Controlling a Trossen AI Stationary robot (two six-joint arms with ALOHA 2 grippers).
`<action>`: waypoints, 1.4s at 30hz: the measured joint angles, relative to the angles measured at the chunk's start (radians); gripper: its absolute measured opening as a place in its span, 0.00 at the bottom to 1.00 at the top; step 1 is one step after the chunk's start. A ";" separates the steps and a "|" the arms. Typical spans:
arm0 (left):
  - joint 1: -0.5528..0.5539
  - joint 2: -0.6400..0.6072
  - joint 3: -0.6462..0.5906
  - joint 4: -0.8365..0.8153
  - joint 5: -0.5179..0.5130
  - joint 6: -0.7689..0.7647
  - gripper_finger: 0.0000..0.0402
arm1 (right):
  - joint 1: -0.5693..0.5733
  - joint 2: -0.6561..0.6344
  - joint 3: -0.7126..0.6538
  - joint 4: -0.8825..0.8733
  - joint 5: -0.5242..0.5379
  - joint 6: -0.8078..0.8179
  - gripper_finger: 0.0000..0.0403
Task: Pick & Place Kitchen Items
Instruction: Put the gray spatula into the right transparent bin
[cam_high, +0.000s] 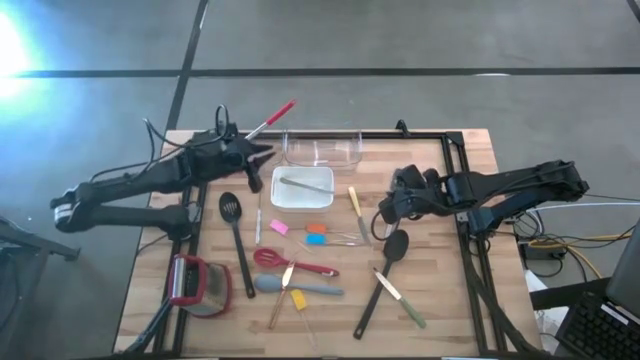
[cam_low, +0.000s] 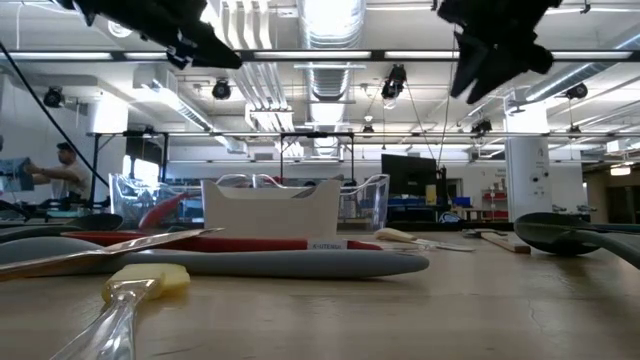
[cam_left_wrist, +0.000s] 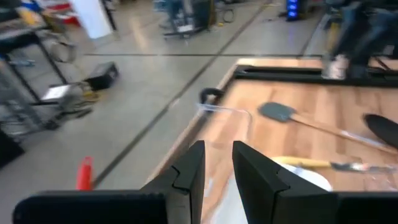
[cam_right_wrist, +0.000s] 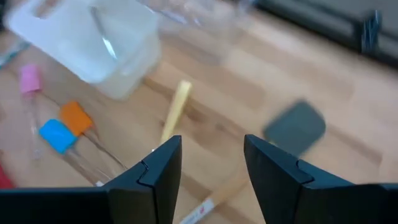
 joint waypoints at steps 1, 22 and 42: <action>-0.007 0.004 -0.007 0.001 0.004 -0.003 0.22 | 0.000 0.000 -0.016 -0.006 -0.012 0.043 0.41; -0.017 0.132 -0.048 0.099 0.012 0.083 0.22 | -0.215 0.000 -0.343 0.277 -0.126 0.437 0.47; -0.017 0.137 -0.048 0.083 0.012 0.126 0.22 | -0.575 0.200 -0.317 0.420 -0.252 0.081 0.43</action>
